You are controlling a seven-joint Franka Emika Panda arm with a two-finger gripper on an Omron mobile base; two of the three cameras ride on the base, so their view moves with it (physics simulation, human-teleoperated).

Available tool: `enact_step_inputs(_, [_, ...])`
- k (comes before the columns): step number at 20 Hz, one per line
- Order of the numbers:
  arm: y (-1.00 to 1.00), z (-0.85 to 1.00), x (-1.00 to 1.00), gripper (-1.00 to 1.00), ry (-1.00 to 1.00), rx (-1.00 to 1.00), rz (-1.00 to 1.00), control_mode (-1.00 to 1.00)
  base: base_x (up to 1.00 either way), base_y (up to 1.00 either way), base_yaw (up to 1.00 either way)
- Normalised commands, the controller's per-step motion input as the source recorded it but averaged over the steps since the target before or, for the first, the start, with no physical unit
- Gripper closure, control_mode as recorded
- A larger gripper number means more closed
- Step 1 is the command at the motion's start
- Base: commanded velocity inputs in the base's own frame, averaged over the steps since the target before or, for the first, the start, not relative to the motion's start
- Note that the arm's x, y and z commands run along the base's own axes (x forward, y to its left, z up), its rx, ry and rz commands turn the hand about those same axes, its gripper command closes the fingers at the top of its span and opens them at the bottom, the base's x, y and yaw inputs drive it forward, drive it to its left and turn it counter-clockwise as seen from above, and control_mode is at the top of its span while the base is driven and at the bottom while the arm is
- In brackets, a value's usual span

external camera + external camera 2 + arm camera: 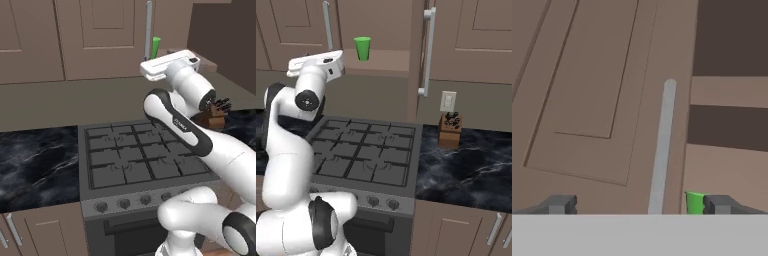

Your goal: Open the cabinet directly in front. Then move the liquor and the cup to the dining counter with the jar on it.

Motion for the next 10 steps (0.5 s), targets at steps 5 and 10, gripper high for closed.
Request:
enact_step_inputs(5, [0.01, 0.05, 0.92, -1.00, 0.03, 0.00, 0.00, -1.00, 0.00, 0.00, 0.00])
enact_step_inputs(10, [0.17, 0.00, 1.00, -1.00, 0.12, 0.00, -0.03, -1.00, 0.00, 0.00, 0.00])
